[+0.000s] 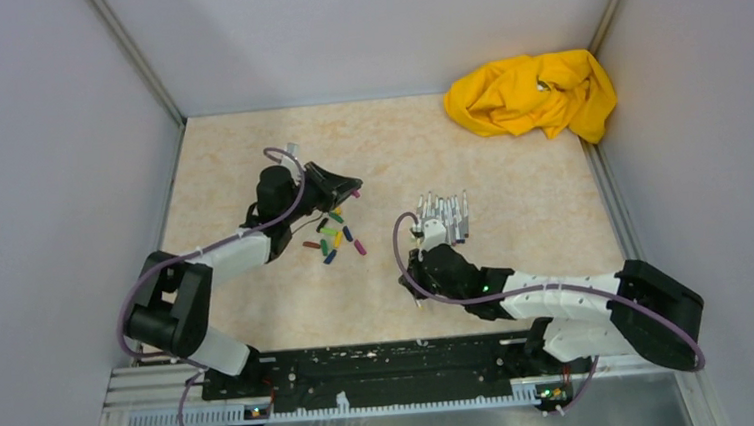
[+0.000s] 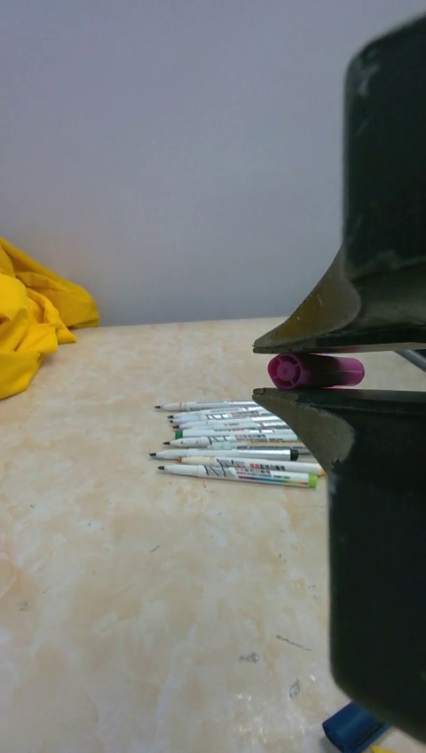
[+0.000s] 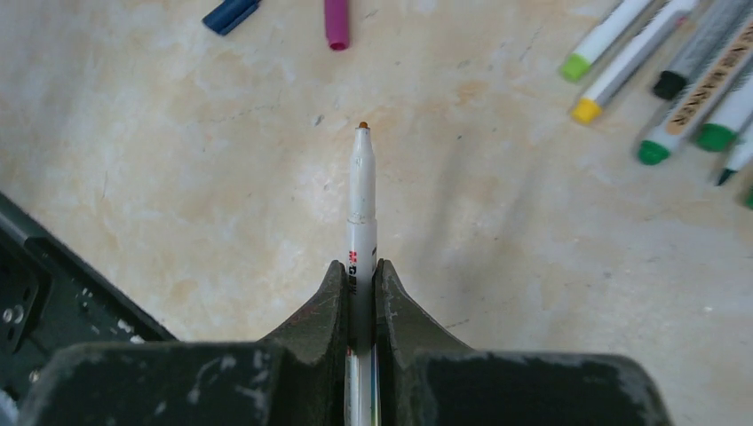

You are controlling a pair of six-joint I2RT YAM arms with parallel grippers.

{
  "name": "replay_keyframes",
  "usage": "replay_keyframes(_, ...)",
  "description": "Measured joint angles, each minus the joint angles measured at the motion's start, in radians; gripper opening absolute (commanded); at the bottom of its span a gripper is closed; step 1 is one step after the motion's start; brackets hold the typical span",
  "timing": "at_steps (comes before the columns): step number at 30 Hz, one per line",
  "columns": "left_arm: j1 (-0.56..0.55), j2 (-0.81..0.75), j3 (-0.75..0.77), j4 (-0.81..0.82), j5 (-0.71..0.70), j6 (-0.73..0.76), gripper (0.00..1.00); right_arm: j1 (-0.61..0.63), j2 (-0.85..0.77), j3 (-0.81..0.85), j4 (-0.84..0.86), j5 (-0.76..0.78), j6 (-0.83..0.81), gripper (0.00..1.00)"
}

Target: Open the pen caps

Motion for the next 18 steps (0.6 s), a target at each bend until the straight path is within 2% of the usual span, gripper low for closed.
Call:
replay_keyframes(5,-0.012,0.001,0.088,-0.19,-0.046,0.14,0.08,-0.01,-0.041,0.066,-0.105,0.134,-0.006,0.0)
replay_keyframes(10,-0.029,0.007,0.158,-0.411,-0.164,0.293,0.14,-0.104,-0.029,0.156,-0.165,0.224,-0.016,0.0)
replay_keyframes(18,-0.09,0.142,0.307,-0.606,-0.284,0.459,0.17,-0.264,0.137,0.273,-0.216,0.289,-0.052,0.0)
